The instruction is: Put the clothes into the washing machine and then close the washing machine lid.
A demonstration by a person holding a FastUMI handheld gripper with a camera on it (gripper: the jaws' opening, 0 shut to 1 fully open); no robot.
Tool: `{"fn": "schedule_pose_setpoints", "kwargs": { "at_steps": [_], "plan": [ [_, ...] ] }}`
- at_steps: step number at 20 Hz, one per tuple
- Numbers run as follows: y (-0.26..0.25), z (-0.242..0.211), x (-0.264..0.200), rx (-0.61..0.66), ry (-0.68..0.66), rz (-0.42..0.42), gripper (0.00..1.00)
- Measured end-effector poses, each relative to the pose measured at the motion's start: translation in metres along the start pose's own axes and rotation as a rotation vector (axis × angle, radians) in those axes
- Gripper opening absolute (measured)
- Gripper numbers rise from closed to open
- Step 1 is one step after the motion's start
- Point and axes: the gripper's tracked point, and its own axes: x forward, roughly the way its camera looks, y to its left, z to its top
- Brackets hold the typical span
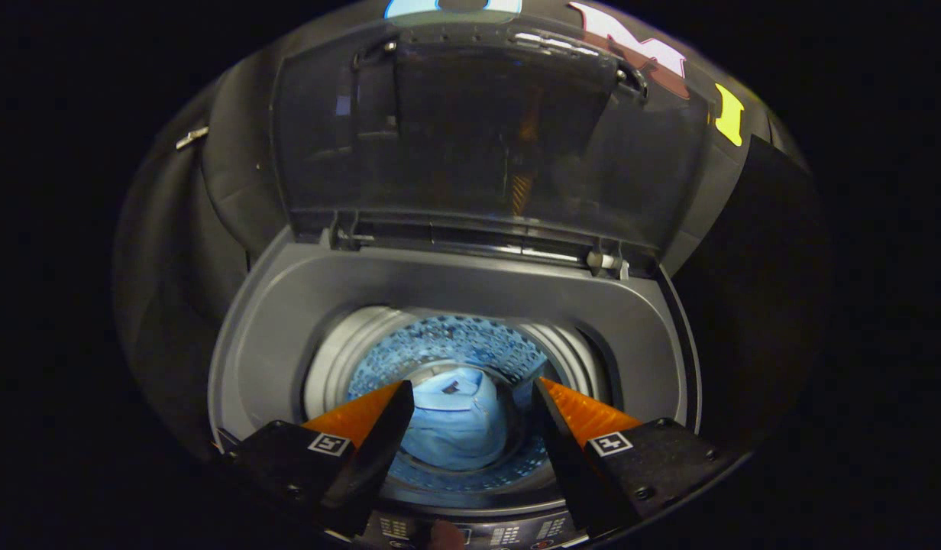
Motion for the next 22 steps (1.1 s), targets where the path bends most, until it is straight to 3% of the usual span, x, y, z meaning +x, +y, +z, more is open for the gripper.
{"fn": "schedule_pose_setpoints", "kwargs": {
  "at_steps": [8, 11, 22],
  "plan": [
    [-0.013, 0.072, -0.051, 0.058, -0.176, 0.028, 0.97],
    [-0.024, 0.104, -0.070, 0.029, -0.215, -0.001, 0.97],
    [-0.027, 0.210, -0.109, 0.071, -0.340, 0.037, 0.97]
  ]
}}
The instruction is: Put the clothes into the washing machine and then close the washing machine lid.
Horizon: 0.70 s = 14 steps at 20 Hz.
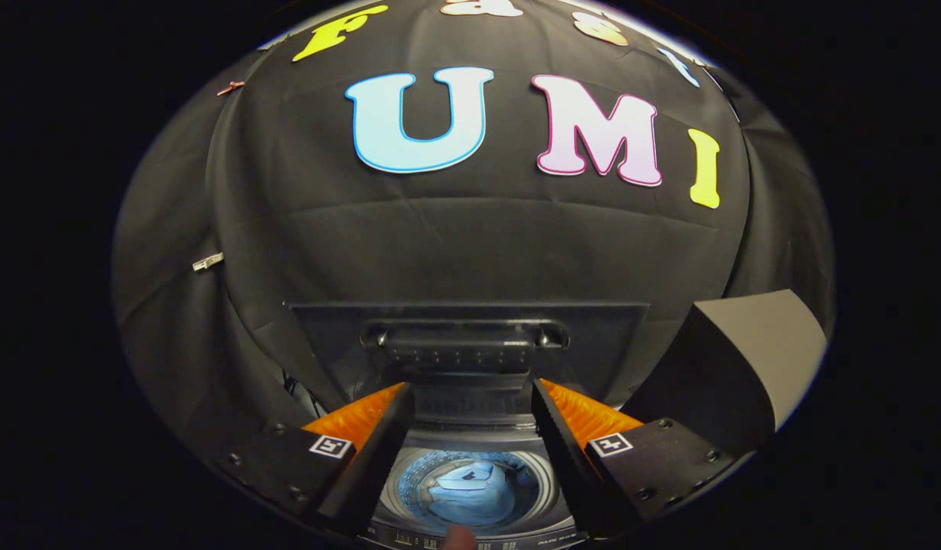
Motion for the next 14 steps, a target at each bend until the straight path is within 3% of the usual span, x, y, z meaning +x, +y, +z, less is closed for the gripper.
{"fn": "schedule_pose_setpoints", "kwargs": {
  "at_steps": [9, 14],
  "plan": [
    [0.004, 0.066, 0.016, 0.035, -0.075, 0.014, 0.97],
    [0.007, 0.082, 0.047, 0.023, -0.050, 0.008, 0.98]
  ]
}}
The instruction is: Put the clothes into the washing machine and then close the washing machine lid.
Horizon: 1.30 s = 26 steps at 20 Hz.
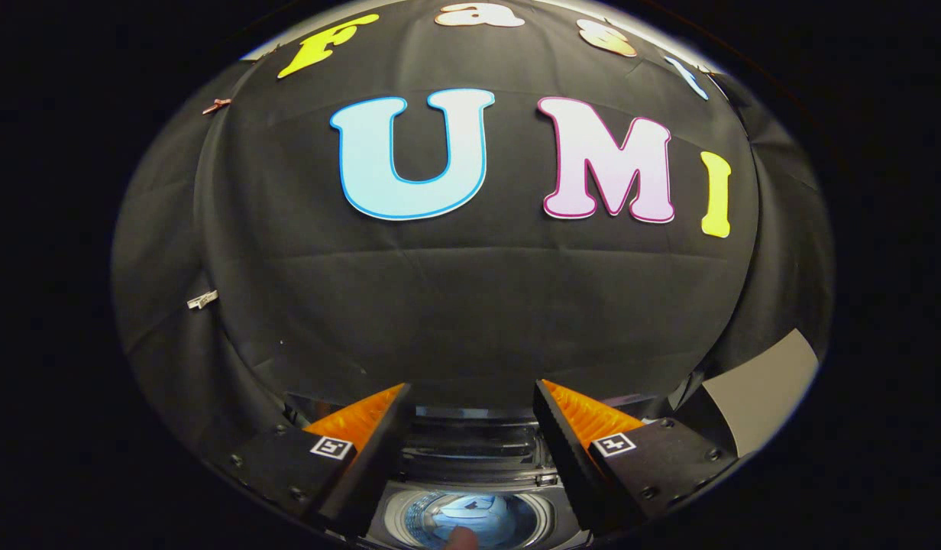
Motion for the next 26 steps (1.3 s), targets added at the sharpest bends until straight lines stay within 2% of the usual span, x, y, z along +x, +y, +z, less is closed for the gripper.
{"fn": "schedule_pose_setpoints", "kwargs": {
  "at_steps": [4, 6, 12, 18, 26],
  "plan": [
    [0.001, -0.008, 0.023, 0.021, 0.036, 0.002, 0.98],
    [-0.005, -0.014, 0.029, 0.008, 0.053, -0.027, 0.98],
    [-0.009, -0.022, 0.033, 0.022, 0.062, -0.049, 0.97],
    [-0.008, -0.024, 0.022, 0.035, 0.027, -0.065, 0.98],
    [-0.008, -0.039, -0.022, 0.028, -0.009, -0.073, 0.99]
  ]
}}
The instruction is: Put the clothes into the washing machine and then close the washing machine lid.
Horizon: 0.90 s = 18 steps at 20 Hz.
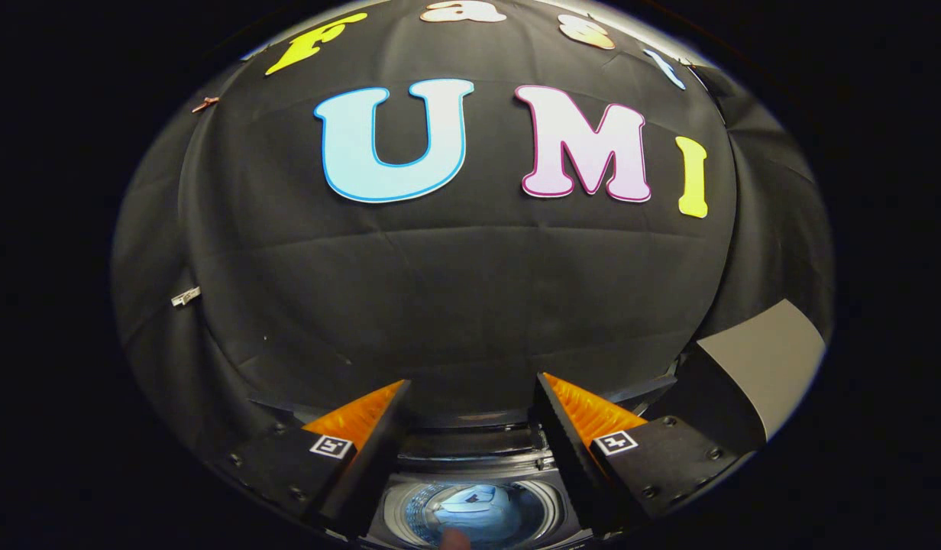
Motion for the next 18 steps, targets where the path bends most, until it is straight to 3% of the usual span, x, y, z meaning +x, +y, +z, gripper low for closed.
{"fn": "schedule_pose_setpoints", "kwargs": {
  "at_steps": [18],
  "plan": [
    [-0.004, -0.033, -0.049, -0.003, -0.048, 0.014, 0.98]
  ]
}}
